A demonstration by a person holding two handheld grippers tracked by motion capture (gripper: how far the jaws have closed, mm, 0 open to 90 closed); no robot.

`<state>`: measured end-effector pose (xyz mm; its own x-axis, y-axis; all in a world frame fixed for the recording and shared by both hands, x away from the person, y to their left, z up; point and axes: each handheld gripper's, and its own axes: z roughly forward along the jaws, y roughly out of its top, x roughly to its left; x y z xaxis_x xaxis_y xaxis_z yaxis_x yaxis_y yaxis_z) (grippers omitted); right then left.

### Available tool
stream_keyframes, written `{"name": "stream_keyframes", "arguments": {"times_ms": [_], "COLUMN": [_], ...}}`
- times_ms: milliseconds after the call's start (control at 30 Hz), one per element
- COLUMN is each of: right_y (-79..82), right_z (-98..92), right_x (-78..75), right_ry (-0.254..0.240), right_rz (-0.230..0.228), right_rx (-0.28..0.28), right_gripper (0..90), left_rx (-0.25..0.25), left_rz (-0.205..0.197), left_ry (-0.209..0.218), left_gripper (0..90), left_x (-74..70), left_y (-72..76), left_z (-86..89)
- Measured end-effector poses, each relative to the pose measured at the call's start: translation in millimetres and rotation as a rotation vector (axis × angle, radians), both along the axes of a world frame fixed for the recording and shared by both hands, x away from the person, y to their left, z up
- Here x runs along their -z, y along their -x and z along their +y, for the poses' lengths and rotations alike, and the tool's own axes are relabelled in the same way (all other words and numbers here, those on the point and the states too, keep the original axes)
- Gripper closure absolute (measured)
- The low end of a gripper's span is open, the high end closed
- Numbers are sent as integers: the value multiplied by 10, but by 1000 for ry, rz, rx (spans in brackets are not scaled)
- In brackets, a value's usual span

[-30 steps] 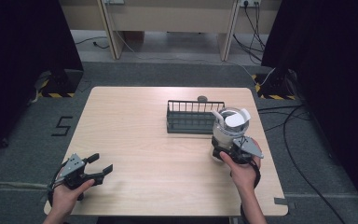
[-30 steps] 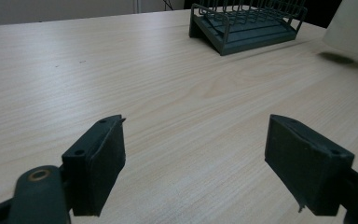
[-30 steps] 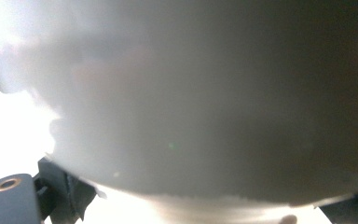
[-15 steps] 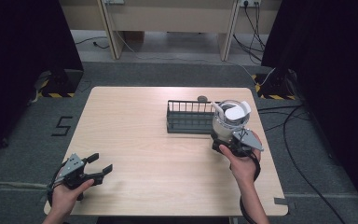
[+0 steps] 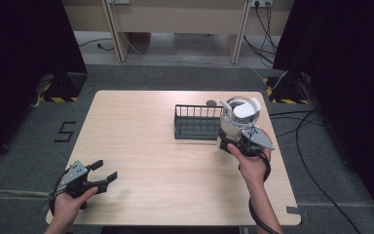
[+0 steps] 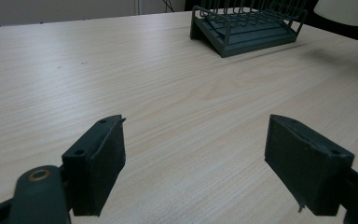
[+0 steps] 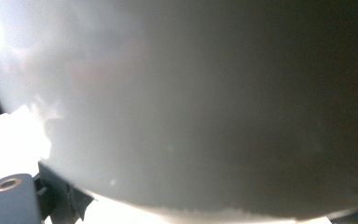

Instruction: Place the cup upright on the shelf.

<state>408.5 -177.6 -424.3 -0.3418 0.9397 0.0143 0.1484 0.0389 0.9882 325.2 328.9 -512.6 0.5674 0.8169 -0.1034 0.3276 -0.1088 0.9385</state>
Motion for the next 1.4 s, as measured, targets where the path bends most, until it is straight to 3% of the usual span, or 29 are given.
{"name": "stream_keyframes", "arguments": {"times_ms": [1400], "right_y": [-351], "right_z": [168], "right_x": [-371], "right_ry": [-15], "right_rz": [-24], "right_rx": [-17], "right_gripper": [109], "left_rx": [1], "left_rz": [1], "left_ry": [10], "left_gripper": [195], "left_x": [2], "left_y": [-9], "left_z": [-5]}}
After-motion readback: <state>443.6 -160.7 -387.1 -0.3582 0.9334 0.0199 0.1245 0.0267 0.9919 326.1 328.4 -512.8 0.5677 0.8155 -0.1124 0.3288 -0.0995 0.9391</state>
